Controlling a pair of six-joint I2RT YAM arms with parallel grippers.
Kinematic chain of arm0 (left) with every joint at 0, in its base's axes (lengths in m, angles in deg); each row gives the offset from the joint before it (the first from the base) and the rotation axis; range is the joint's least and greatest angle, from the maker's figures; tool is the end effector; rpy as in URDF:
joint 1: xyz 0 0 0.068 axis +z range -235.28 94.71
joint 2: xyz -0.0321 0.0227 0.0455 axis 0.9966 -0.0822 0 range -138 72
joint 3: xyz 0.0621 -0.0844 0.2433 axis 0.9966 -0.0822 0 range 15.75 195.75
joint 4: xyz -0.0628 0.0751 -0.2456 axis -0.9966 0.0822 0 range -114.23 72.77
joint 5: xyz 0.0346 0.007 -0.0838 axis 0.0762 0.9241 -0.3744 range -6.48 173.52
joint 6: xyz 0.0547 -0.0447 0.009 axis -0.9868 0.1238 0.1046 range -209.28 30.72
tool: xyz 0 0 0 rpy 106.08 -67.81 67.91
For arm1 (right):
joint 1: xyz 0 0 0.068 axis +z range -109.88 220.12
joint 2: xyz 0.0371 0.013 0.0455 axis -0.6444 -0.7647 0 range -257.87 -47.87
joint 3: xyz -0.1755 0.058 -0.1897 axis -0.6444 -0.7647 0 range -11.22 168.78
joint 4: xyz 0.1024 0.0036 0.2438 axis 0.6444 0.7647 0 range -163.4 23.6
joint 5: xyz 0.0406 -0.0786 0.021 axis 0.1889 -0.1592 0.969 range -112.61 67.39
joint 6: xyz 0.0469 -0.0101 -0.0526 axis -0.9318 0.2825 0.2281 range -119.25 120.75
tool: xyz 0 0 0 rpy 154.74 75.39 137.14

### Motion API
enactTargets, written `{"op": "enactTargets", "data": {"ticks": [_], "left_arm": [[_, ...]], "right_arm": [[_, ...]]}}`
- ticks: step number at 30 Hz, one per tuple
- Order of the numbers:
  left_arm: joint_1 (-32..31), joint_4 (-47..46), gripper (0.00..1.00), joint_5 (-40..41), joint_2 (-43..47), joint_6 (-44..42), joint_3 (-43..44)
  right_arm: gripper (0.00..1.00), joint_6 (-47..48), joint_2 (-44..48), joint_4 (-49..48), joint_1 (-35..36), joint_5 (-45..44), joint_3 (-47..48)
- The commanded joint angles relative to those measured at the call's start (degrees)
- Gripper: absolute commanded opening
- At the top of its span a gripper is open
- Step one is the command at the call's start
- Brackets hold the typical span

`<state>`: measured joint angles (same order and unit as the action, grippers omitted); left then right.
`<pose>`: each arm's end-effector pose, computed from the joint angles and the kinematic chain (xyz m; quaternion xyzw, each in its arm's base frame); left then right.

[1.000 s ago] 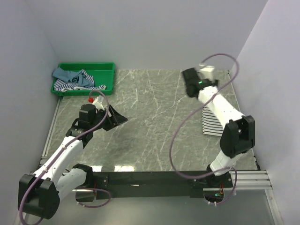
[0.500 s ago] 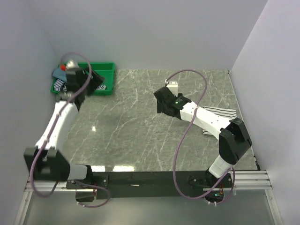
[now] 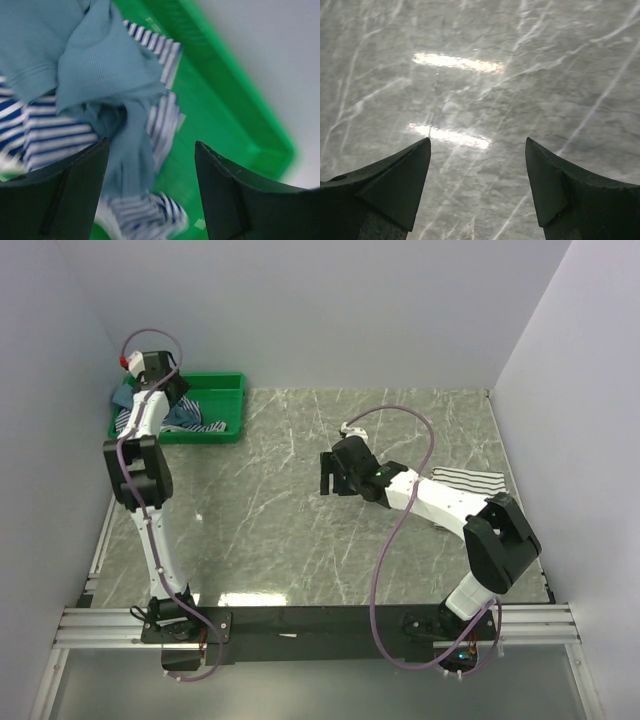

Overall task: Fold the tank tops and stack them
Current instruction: Grab the tank top from the pile

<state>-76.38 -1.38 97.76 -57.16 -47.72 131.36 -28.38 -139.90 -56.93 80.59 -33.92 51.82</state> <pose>0.5333 0.0981 0.2344 -0.4282 0.7774 -0.0197 0.4604 0.2871 0.2297 0.2077 -0.0538 0.9201 0.1404 0.3618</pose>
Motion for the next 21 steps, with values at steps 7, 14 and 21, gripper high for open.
{"op": "enactTargets", "data": {"ticks": [7, 14, 21], "left_arm": [[-0.38, -0.7, 0.63, 6.77, -6.8, -5.09, 5.77], [-0.47, -1.15, 0.11, 5.8, -6.28, -5.79, 7.25], [-0.56, -3.34, 0.0, 2.56, 1.1, -7.9, 11.64]], "right_arm": [[0.82, -0.58, 2.64, -5.92, -0.3, 4.81, -3.37], [0.82, -0.67, 2.99, -6.62, -0.39, 4.45, -5.3], [0.81, -0.23, 3.79, -5.84, -0.3, 4.72, -3.72]]}}
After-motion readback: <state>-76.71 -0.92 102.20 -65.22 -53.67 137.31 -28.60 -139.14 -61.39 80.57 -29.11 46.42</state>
